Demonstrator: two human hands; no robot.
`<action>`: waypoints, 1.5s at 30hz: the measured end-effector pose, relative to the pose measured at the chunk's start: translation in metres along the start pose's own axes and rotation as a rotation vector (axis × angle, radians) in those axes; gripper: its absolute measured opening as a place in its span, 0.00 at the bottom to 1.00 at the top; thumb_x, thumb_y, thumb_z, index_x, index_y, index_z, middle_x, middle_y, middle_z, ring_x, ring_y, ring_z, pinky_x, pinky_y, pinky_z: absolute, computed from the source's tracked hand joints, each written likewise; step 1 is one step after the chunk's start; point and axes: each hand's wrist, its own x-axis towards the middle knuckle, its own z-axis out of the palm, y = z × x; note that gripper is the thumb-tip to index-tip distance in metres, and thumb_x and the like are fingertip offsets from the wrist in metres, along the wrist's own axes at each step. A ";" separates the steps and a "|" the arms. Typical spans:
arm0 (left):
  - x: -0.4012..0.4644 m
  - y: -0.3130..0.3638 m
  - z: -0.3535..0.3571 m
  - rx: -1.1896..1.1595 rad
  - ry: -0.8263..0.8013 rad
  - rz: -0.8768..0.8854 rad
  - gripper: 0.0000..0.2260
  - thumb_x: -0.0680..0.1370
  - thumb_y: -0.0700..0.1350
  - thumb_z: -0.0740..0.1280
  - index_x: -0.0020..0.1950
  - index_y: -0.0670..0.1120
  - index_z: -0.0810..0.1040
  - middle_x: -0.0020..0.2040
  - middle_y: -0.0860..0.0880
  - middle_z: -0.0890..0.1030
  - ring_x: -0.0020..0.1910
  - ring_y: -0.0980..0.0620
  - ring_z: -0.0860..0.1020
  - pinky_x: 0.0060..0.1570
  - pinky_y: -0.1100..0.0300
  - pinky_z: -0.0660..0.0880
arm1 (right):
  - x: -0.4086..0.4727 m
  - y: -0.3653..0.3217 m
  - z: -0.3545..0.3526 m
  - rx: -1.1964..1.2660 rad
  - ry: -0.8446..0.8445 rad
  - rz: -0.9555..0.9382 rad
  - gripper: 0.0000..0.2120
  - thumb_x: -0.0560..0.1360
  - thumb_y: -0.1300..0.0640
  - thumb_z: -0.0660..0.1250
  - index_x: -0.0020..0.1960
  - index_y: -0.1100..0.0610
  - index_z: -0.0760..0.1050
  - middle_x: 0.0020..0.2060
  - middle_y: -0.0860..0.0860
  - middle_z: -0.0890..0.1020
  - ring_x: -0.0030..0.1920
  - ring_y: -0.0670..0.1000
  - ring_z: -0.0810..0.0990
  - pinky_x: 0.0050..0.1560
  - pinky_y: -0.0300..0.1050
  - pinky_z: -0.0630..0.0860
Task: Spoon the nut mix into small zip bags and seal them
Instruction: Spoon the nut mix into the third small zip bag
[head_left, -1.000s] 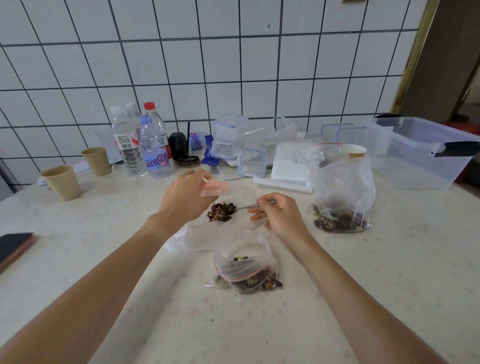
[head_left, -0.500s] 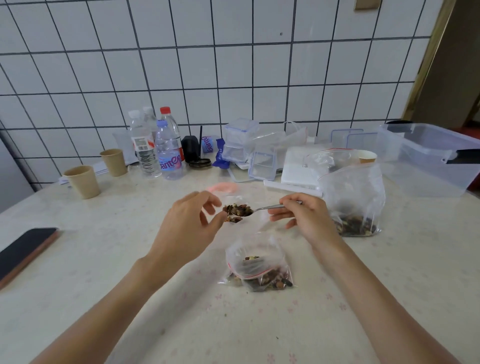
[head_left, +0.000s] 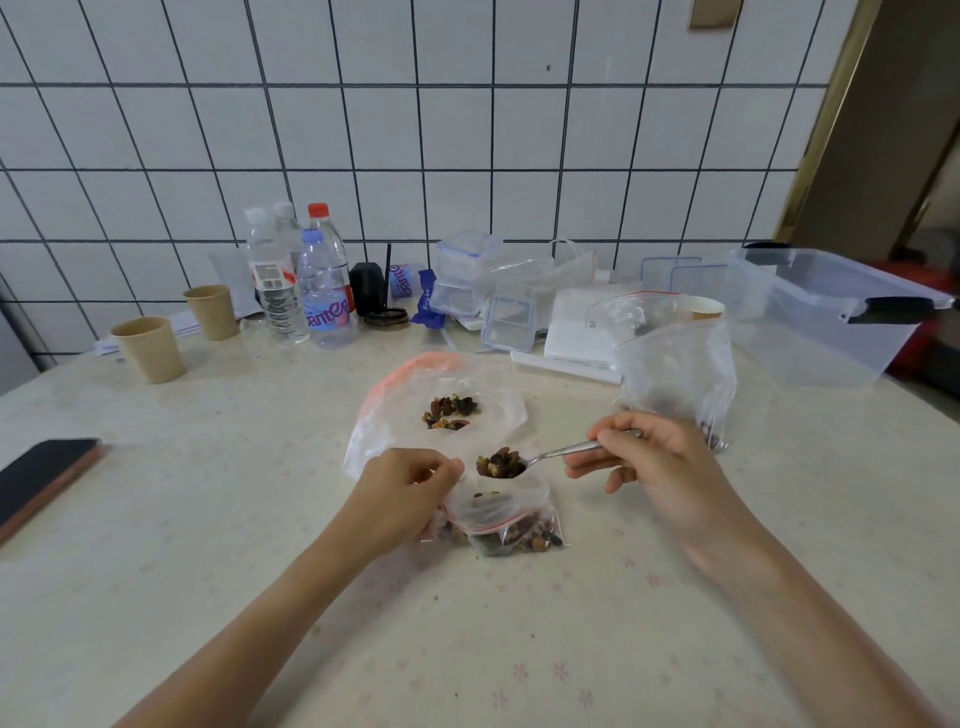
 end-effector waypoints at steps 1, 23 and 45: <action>-0.001 0.000 0.000 -0.015 0.002 0.039 0.15 0.83 0.52 0.66 0.41 0.48 0.84 0.30 0.50 0.82 0.26 0.52 0.79 0.31 0.65 0.73 | -0.004 0.000 0.000 -0.045 -0.012 -0.026 0.08 0.83 0.64 0.63 0.49 0.60 0.79 0.41 0.55 0.89 0.46 0.55 0.89 0.44 0.52 0.74; -0.007 0.001 -0.021 0.159 0.120 0.212 0.08 0.82 0.57 0.66 0.46 0.61 0.83 0.36 0.57 0.83 0.29 0.57 0.79 0.37 0.57 0.79 | -0.020 -0.035 -0.010 -0.394 -0.042 -0.309 0.07 0.84 0.58 0.65 0.51 0.48 0.79 0.45 0.41 0.88 0.40 0.60 0.81 0.41 0.59 0.77; 0.097 -0.039 -0.025 0.422 0.199 -0.211 0.26 0.66 0.66 0.78 0.52 0.53 0.72 0.43 0.55 0.76 0.39 0.54 0.74 0.37 0.55 0.73 | 0.075 0.028 0.056 -0.702 0.045 -0.287 0.08 0.86 0.55 0.58 0.55 0.54 0.75 0.48 0.49 0.87 0.46 0.50 0.85 0.45 0.55 0.81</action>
